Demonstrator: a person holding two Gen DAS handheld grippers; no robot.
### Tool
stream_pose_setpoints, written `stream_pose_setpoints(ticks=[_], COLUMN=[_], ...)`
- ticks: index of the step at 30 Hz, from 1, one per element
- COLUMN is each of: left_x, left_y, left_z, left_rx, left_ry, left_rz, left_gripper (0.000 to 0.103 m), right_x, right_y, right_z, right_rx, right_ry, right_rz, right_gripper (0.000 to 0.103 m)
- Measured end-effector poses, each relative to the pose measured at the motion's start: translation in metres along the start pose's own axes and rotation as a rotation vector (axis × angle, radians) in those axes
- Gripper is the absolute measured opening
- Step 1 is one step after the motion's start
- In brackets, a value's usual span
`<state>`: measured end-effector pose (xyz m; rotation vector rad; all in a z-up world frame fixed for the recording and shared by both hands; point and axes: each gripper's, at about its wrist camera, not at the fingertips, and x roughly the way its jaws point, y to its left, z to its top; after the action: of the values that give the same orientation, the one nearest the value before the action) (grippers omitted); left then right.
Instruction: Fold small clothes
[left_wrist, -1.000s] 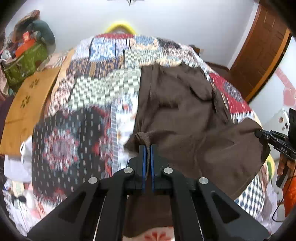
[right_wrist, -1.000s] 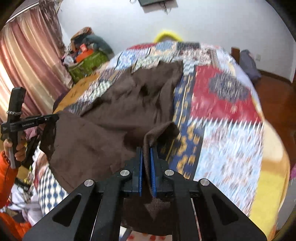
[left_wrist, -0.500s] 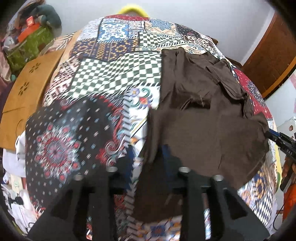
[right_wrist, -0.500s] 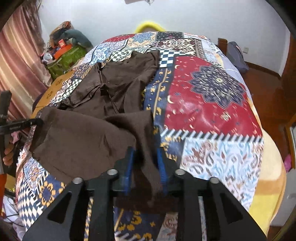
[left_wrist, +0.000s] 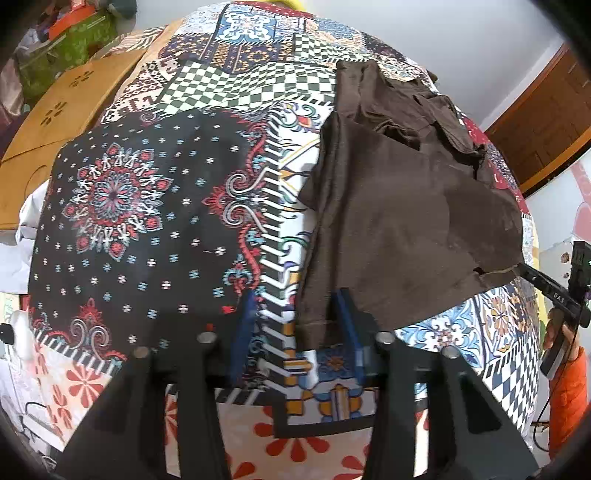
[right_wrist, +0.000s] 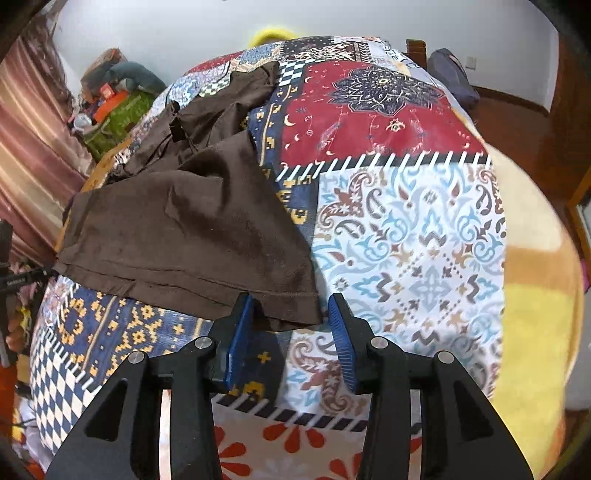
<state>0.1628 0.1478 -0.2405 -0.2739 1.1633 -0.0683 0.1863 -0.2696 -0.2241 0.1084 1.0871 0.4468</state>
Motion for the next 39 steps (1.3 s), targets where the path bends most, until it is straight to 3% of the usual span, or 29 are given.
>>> stream_pose_setpoints(ticks=[2,4,5,10,17,24,27,32,39], left_x=[-0.001,-0.001,-0.003,-0.025,-0.092,-0.158,-0.173,-0.165,-0.113], left_y=[-0.007,-0.016,-0.018,-0.022,-0.028,-0.058,-0.069,-0.072,-0.059], left_z=[0.000,0.000,0.000,0.001,0.024,0.068,0.096,0.141,0.198], left_rx=[0.023,0.053,0.063,0.082,0.091,0.141,0.157,0.139,0.073], left_ry=[-0.008,-0.021,-0.024,-0.092,-0.257,-0.426,-0.474,-0.469,-0.387], left_rz=[-0.009,0.024,0.034,0.073,0.062,0.033,0.060,0.081,0.124], left_gripper=[0.020,0.013,0.010,0.006,0.006,0.006,0.006,0.006,0.006], right_x=[0.001,0.000,-0.002,-0.018,-0.072,-0.126,-0.136,-0.132,-0.099], right_y=[0.004,0.005,0.005,0.008,0.020,0.046,0.053,0.055,0.050], right_z=[-0.002,-0.004,-0.005,-0.004,0.019,0.061,0.086,0.123,0.161], right_rx=[-0.009,-0.016,-0.007,-0.013,-0.059,-0.131,-0.159,-0.160,-0.161], right_ry=[-0.002,-0.005,-0.005,-0.050,-0.211,-0.393,-0.443,-0.482,-0.451], right_rz=[0.015,0.017,0.029,0.033,0.036,0.047,0.030,0.011,-0.030], right_gripper=[0.038,0.022,0.007,0.007,0.006,0.006,0.006,0.006,0.006])
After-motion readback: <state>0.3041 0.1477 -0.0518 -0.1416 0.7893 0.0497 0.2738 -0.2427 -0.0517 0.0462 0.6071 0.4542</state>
